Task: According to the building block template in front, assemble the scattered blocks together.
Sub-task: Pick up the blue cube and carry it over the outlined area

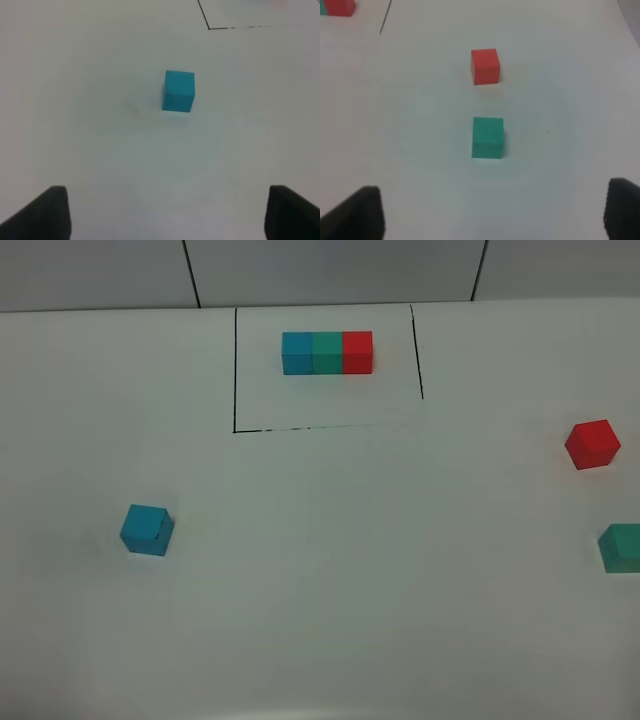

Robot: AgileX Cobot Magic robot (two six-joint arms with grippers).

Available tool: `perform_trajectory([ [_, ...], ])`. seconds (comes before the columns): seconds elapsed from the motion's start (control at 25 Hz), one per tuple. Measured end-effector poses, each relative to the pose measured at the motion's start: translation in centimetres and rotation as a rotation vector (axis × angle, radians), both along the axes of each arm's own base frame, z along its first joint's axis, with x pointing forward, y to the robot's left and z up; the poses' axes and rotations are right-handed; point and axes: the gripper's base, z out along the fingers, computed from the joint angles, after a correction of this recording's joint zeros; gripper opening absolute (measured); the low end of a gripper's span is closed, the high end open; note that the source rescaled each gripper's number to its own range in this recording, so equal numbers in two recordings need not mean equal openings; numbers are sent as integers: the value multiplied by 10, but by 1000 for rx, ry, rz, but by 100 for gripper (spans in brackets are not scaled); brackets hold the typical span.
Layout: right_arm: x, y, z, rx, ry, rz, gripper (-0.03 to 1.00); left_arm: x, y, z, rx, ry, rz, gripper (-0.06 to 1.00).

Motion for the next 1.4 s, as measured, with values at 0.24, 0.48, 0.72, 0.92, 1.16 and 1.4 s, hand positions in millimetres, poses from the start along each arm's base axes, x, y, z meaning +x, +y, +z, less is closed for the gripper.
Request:
perform_trajectory([
  [0.24, 0, 0, 0, 0, 0, 0, 92, 0, 0, 0, 0, 0, 0, 95],
  [0.48, 0, 0, 0, 0, 0, 0, 92, 0, 0, 0, 0, 0, 0, 95],
  [0.72, 0, 0, 0, 0, 0, 0, 92, 0, 0, 0, 0, 0, 0, 95],
  [0.92, 0, 0, 0, -1, 0, 1, 92, 0, 0, 0, 0, 0, 0, 95],
  [1.16, 0, 0, 0, 0, 0, 0, 92, 0, 0, 0, 0, 0, 0, 95],
  [1.4, 0, 0, 0, 0, 0, 0, 92, 0, 0, 0, 0, 0, 0, 95],
])
